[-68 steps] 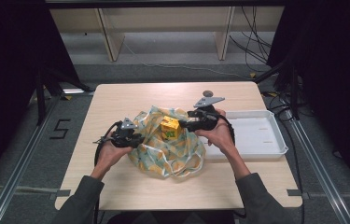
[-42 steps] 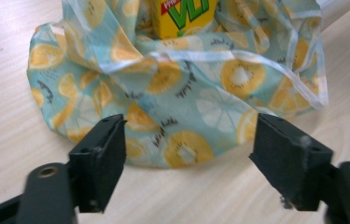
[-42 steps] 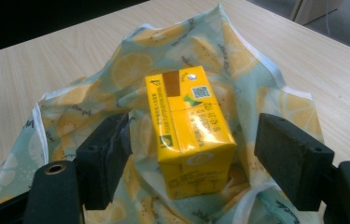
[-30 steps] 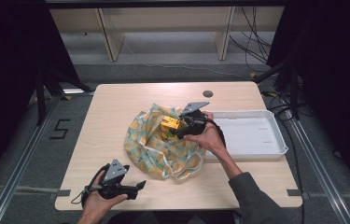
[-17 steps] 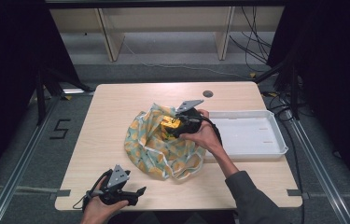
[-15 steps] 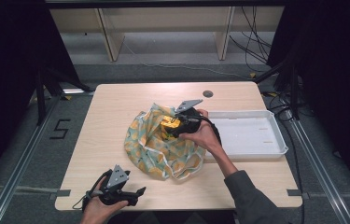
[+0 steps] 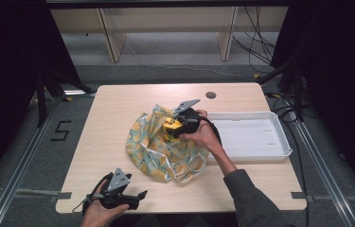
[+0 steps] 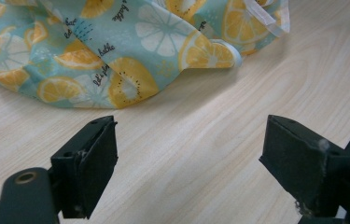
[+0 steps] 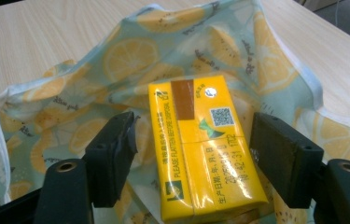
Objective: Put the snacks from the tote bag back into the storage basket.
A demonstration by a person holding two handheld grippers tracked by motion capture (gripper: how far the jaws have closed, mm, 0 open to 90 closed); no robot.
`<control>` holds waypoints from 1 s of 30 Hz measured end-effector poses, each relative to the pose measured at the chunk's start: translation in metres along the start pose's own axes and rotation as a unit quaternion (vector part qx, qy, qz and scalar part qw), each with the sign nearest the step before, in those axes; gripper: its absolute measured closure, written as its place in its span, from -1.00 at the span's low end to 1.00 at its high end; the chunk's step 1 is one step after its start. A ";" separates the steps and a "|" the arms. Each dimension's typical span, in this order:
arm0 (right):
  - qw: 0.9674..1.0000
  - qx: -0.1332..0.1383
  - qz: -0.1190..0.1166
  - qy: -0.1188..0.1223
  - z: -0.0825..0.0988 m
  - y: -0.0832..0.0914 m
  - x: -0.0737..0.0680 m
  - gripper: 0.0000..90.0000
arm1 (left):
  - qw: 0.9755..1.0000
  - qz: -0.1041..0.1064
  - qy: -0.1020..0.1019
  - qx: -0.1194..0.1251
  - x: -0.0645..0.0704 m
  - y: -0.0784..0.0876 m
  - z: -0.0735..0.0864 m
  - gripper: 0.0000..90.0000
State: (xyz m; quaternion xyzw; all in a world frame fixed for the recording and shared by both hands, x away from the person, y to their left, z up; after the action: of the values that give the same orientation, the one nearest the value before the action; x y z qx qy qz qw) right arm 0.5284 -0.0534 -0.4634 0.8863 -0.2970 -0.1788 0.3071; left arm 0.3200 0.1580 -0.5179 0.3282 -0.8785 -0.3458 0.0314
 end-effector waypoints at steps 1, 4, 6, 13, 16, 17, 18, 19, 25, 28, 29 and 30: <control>1.000 -0.010 -0.002 -0.001 0.001 0.000 0.000 -0.25 | 1.000 -0.002 0.003 0.001 0.000 -0.001 0.000 -0.61; 1.000 -0.015 -0.001 -0.001 0.004 -0.005 0.002 -0.18 | 1.000 0.002 0.000 -0.002 0.000 -0.002 0.001 -0.61; 1.000 -0.029 0.003 -0.009 0.005 -0.003 0.002 -0.16 | 1.000 0.003 0.008 0.000 0.001 -0.003 0.001 -0.61; 1.000 -0.029 -0.011 -0.003 0.007 -0.008 0.005 0.02 | 1.000 0.010 -0.005 -0.014 0.002 -0.006 0.004 -0.61; 0.999 -0.030 -0.007 0.021 0.006 -0.007 0.006 0.09 | 1.000 0.012 -0.001 -0.019 0.004 -0.006 0.005 -0.61; 0.999 -0.032 -0.007 0.019 0.006 -0.006 0.006 0.11 | 1.000 0.011 0.000 -0.018 0.004 -0.007 0.005 -0.61; 0.999 -0.031 -0.009 0.022 0.006 -0.007 0.006 0.11 | 1.000 0.011 0.001 -0.018 0.004 -0.007 0.005 -0.61; 0.999 -0.031 -0.008 0.023 0.006 -0.007 0.006 0.12 | 1.000 0.012 0.001 -0.018 0.004 -0.007 0.005 -0.61; 0.999 -0.033 -0.019 0.031 0.006 -0.006 0.005 0.13 | 1.000 0.012 0.002 -0.023 0.004 -0.007 0.006 -0.61; 0.999 -0.037 -0.023 0.027 0.006 -0.005 0.004 0.14 | 1.000 0.011 0.000 -0.025 0.003 -0.007 0.006 -0.61; 0.999 -0.034 -0.022 0.027 0.005 -0.005 0.003 0.14 | 1.000 0.014 0.003 -0.022 0.004 -0.007 0.006 -0.61; 0.999 -0.035 -0.021 0.032 0.004 -0.005 0.003 0.14 | 0.999 0.016 -0.003 -0.027 0.004 -0.007 0.006 -0.61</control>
State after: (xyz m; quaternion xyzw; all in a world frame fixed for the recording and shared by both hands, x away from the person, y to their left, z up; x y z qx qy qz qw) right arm 0.5304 -0.0540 -0.4702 0.8863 -0.2615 -0.1675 0.3435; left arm 0.3190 0.1561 -0.5274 0.3118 -0.8741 -0.3700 0.0432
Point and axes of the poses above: each handheld gripper's, and its own axes: y roughly backward along the jaws, z roughly out of its underside, x roughly to its right, the point moved 4 cm from there along -y, roughly forward along the jaws, and after that the axes turned 13 degrees about -y, right-handed, at the moved point
